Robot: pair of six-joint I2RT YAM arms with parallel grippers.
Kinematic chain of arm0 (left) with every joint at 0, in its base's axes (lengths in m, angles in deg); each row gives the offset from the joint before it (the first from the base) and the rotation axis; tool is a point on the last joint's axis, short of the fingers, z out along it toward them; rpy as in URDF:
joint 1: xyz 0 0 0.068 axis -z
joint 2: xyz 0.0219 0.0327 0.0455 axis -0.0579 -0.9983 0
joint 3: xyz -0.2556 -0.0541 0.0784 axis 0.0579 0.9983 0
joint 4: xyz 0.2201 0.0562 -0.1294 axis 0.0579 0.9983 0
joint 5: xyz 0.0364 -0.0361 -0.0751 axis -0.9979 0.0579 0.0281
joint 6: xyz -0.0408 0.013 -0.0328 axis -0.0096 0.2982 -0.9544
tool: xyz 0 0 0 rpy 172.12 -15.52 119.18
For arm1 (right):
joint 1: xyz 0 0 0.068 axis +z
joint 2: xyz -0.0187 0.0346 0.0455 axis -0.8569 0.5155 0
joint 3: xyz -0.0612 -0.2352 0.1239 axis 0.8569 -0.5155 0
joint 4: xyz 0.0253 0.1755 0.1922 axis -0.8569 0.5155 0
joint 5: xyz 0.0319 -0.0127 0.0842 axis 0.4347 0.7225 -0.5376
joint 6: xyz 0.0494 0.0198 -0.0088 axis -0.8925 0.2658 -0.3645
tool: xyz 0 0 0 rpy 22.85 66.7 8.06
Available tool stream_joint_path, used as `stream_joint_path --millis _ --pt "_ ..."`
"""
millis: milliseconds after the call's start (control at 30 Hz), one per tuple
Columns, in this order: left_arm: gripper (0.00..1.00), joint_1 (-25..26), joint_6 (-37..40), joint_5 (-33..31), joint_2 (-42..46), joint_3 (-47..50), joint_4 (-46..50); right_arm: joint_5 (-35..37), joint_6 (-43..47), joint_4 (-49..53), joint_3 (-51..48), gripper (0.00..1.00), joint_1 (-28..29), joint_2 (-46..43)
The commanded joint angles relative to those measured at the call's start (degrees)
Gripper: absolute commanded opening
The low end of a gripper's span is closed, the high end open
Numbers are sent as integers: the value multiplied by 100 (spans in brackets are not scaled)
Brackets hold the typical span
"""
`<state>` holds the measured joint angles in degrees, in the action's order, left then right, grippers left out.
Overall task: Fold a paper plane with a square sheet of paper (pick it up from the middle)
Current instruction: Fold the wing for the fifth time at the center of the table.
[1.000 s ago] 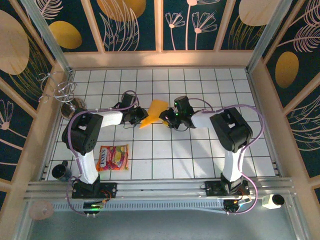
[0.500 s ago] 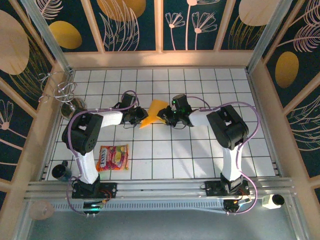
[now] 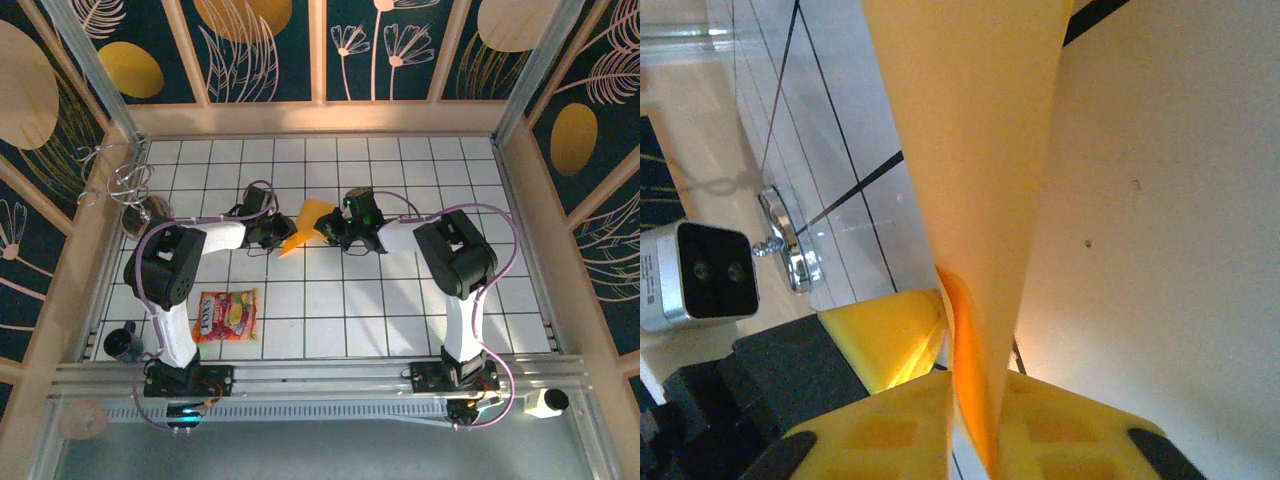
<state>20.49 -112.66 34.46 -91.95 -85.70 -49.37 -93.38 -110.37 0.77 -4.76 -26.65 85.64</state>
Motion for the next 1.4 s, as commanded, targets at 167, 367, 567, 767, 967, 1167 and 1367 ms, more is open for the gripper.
stream_joint_path --millis 167,367,567,767,967,1167,1367 --pt "29 18 255 -38 310 -142 356 273 -38 -87 -131 1 -45 -112" --pt "36 117 1016 -183 812 -38 43 464 -69 -9 -351 0 -186 -535" --pt "49 490 2091 -529 1049 86 -296 442 -198 300 -562 0 -423 -928" --pt "65 871 3161 -775 1070 220 -771 377 -266 806 -654 0 -616 -1183" --pt "67 1127 4232 -981 1069 519 -1361 217 -350 1068 -590 0 -727 -1232" --pt "66 1470 5268 -1562 921 508 -1444 54 -475 1065 -568 0 -782 -1223" --pt "64 1782 5939 -1871 602 437 -1502 -27 -518 1055 -543 0 -810 -1205"
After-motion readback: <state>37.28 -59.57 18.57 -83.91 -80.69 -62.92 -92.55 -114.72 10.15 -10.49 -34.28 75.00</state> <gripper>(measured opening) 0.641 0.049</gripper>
